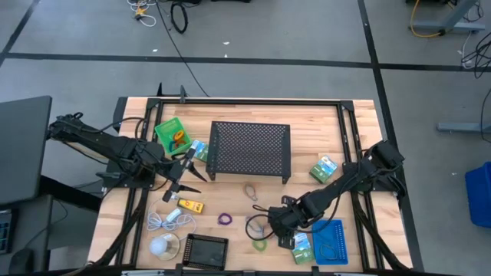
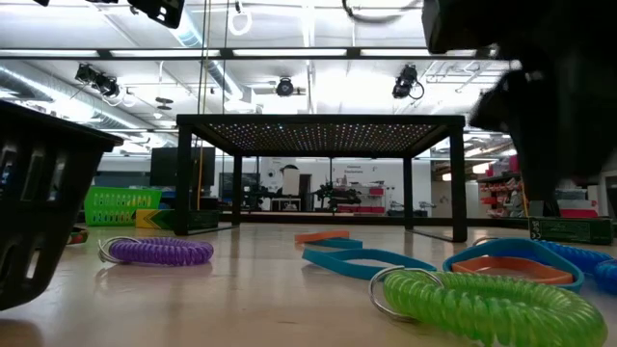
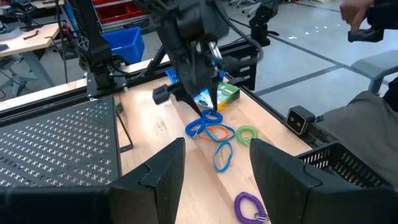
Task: Pick & Place Office Desk Supplies
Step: Put the blue spring keychain into the green bin
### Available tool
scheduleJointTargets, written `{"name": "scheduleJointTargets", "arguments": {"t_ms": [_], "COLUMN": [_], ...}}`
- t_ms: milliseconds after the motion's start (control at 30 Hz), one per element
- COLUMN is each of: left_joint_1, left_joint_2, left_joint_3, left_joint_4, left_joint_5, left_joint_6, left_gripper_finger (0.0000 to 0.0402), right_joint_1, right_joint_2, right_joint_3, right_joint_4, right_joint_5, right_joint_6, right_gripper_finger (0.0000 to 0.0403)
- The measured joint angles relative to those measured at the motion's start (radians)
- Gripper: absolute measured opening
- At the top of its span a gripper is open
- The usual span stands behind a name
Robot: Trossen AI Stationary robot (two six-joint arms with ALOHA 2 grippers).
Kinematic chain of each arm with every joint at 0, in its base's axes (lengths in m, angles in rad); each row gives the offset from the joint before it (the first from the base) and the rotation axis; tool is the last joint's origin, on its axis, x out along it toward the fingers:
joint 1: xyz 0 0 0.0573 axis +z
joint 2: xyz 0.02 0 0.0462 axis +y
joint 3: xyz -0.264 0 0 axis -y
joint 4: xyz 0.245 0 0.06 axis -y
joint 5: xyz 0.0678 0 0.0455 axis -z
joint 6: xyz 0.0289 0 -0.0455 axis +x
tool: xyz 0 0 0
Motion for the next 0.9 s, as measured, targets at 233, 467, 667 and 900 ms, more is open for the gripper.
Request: {"name": "scheduleJointTargets", "arguments": {"t_ms": [233, 467, 667, 900], "left_joint_1": [0.0, 0.0, 0.0, 0.0], "left_joint_2": [0.0, 0.0, 0.0, 0.0], "left_joint_3": [0.0, 0.0, 0.0, 0.0], "left_joint_4": [0.0, 0.0, -0.002, -0.009], "left_joint_5": [0.0, 0.0, 0.003, 0.004], "left_joint_6": [0.0, 0.0, -0.001, -0.004], "left_gripper_finger": [0.0188, 0.0188, 0.0188, 0.0188], "right_joint_1": [-0.008, -0.019, -0.019, -0.019], "right_joint_2": [0.076, 0.08, 0.079, 0.082], "right_joint_3": [0.0, -0.001, -0.001, -0.001], "right_joint_4": [-0.02, -0.024, -0.039, -0.044], "right_joint_5": [-0.032, -0.012, 0.039, 0.085], "right_joint_6": [0.026, 0.03, 0.028, 0.026], "right_gripper_finger": [0.0185, 0.0192, 0.0192, 0.0173]}}
